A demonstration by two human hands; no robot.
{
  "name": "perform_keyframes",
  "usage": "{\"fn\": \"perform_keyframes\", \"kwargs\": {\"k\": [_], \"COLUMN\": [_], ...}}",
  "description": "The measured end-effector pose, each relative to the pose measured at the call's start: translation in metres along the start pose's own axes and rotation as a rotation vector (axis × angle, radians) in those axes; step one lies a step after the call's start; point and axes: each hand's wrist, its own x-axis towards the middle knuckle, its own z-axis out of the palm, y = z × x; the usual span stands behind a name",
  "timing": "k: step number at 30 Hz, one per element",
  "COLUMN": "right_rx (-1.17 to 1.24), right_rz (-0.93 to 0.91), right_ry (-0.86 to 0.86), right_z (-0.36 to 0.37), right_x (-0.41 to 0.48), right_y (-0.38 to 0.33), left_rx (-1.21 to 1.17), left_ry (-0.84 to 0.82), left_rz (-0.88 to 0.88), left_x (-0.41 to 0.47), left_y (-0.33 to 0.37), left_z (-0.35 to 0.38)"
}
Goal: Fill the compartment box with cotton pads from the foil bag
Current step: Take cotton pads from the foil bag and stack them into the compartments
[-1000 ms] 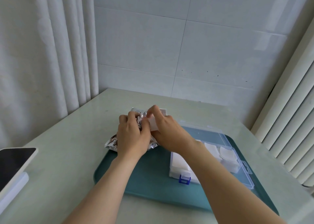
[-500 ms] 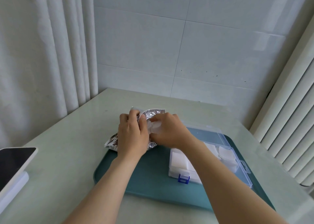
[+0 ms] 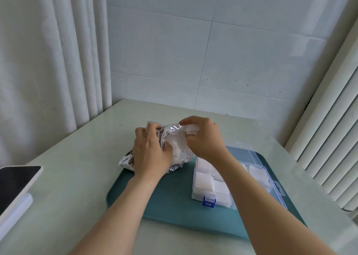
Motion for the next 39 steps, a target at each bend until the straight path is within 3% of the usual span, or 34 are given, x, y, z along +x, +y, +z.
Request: {"fn": "perform_keyframes", "kwargs": {"k": [7, 12, 25, 29, 33, 39], "right_rx": [0.198, 0.368, 0.548, 0.648, 0.766, 1.025], "right_rz": [0.016, 0.083, 0.183, 0.222, 0.271, 0.33], "right_ry": [0.172, 0.226, 0.215, 0.225, 0.24, 0.16], "right_z": [-0.015, -0.03, -0.071, -0.075, -0.074, -0.078], "right_x": [-0.016, -0.03, -0.068, -0.077, -0.083, -0.092], "right_y": [-0.001, 0.006, 0.024, 0.026, 0.023, 0.018], "left_rx": [0.038, 0.12, 0.425, 0.211, -0.205, -0.711], "left_ry": [0.027, 0.111, 0.093, 0.124, -0.002, -0.292], "left_rz": [0.219, 0.261, 0.458, 0.48, 0.397, -0.171], "left_x": [-0.003, -0.007, -0.021, -0.03, -0.044, -0.054], "left_y": [0.011, 0.022, 0.043, 0.068, 0.085, 0.103], "left_z": [-0.005, -0.007, -0.006, -0.007, -0.003, 0.005]}}
